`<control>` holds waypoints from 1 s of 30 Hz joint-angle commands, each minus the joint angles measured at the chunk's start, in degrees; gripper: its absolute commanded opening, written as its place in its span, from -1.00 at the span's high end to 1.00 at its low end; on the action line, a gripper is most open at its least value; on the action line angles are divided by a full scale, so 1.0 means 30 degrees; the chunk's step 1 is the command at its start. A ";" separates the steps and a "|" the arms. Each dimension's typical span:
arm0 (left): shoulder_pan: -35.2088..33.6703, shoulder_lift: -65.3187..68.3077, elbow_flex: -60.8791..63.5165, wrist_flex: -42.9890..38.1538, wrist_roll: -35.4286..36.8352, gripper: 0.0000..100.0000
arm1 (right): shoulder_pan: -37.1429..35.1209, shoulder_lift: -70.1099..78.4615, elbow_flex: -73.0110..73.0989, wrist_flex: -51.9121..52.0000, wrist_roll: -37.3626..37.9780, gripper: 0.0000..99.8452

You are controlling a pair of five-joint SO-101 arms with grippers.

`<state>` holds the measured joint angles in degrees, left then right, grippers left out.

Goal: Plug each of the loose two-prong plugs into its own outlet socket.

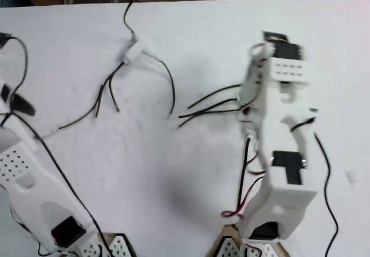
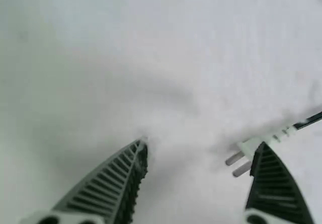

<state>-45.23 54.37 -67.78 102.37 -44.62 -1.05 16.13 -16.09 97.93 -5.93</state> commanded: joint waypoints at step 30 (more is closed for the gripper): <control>-0.2154 0.0952 -0.0293 -0.0029 -0.7824 0.36 | -1.6659 0.6637 -0.2286 -0.4674 -1.6586 0.58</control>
<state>-54.46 57.19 -67.78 102.37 -66.95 -50.29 37.05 -18.81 80.97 -55.25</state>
